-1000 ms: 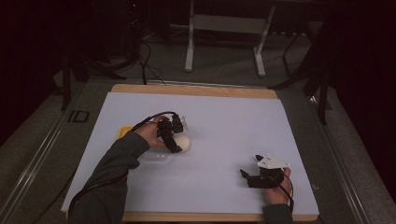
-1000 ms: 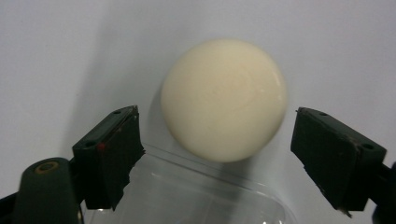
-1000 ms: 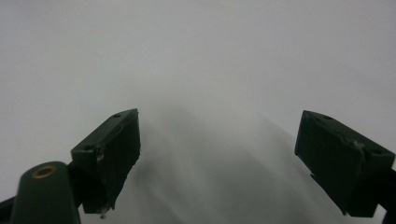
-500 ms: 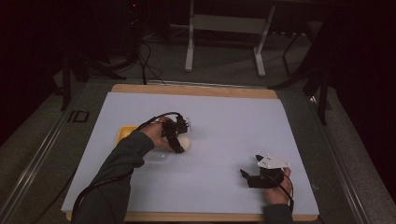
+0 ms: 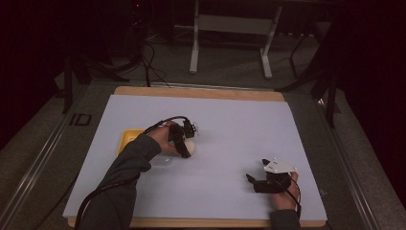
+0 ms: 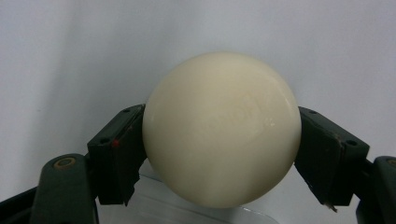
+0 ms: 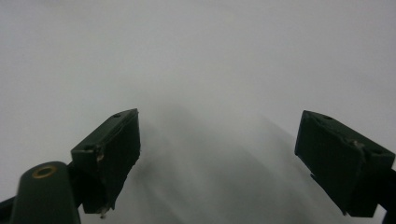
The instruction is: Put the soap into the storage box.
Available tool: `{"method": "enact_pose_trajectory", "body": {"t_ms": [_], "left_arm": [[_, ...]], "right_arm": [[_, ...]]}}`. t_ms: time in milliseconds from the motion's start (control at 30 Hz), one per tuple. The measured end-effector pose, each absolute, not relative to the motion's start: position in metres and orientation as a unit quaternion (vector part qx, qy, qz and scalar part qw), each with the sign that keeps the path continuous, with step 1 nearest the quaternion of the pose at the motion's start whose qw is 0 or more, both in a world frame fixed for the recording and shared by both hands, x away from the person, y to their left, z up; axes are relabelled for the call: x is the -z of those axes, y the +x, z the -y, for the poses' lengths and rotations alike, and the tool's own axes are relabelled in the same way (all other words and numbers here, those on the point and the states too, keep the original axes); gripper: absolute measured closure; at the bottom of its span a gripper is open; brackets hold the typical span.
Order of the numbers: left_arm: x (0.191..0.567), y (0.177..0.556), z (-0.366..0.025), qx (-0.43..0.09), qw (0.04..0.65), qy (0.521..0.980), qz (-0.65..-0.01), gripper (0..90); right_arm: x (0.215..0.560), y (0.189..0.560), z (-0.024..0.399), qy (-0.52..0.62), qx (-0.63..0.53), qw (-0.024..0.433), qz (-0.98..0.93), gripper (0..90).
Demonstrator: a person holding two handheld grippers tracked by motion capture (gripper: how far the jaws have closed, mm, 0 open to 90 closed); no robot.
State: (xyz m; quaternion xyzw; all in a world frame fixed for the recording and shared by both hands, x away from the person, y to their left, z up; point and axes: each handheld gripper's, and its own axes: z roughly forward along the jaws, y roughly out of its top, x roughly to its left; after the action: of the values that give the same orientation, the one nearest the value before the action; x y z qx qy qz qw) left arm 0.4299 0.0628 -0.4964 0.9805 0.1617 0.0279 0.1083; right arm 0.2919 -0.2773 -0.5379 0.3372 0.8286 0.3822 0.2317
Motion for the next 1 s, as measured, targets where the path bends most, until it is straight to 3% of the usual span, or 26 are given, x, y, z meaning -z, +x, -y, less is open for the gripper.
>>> {"method": "enact_pose_trajectory", "body": {"t_ms": [1000], "left_arm": [[0.502,0.438,-0.048,-0.006,0.041,0.988,-0.15,24.0]], "right_arm": [[0.538,0.292,0.277,0.334,-0.38,0.233,-0.83,14.0]]}}
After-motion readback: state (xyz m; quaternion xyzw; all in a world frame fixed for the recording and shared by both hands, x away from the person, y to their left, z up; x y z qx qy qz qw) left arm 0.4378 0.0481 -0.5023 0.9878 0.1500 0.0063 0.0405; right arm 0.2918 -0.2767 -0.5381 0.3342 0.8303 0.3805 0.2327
